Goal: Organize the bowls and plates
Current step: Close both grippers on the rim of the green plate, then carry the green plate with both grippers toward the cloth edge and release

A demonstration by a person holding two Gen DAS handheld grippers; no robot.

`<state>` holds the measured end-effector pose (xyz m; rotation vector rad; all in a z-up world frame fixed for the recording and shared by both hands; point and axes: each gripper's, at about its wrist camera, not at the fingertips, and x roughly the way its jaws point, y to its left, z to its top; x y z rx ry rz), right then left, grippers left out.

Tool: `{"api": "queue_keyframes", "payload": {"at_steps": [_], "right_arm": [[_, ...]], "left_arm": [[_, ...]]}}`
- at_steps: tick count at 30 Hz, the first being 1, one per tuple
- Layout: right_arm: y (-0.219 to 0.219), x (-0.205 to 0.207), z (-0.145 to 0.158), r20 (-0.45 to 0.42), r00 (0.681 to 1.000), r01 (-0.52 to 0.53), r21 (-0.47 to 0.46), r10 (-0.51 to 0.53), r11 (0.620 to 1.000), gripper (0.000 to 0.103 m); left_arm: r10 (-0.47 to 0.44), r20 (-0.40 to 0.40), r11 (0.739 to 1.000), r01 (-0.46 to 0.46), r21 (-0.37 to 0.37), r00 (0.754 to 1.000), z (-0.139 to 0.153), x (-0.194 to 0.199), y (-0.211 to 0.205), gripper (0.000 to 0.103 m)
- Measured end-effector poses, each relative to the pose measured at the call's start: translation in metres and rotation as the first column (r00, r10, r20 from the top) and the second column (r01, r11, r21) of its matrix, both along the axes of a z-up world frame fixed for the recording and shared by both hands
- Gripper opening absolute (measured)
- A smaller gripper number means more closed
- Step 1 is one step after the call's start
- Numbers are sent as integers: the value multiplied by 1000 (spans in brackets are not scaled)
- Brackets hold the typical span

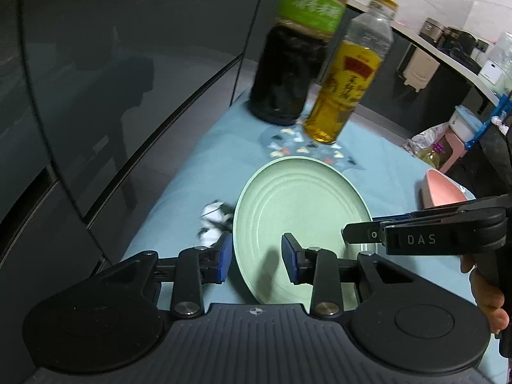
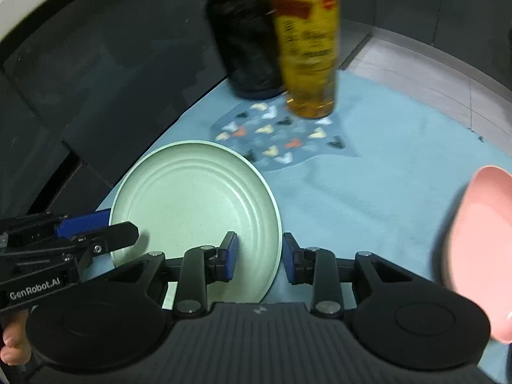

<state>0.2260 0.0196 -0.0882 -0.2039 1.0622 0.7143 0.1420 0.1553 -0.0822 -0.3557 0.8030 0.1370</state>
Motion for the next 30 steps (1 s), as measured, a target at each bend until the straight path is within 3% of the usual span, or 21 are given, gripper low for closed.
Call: {"api": "queue_keyframes", "payload": {"at_steps": [9, 30], "right_arm": [[16, -12, -2, 3, 1000, -6, -20, 6, 1000, 27], [0, -43, -1, -3, 1000, 1, -29, -1, 1000, 28]], "left_arm": [[13, -11, 999, -14, -29, 1000, -8, -16, 9, 30], [-32, -30, 998, 31, -47, 999, -14, -43, -5, 31]]}}
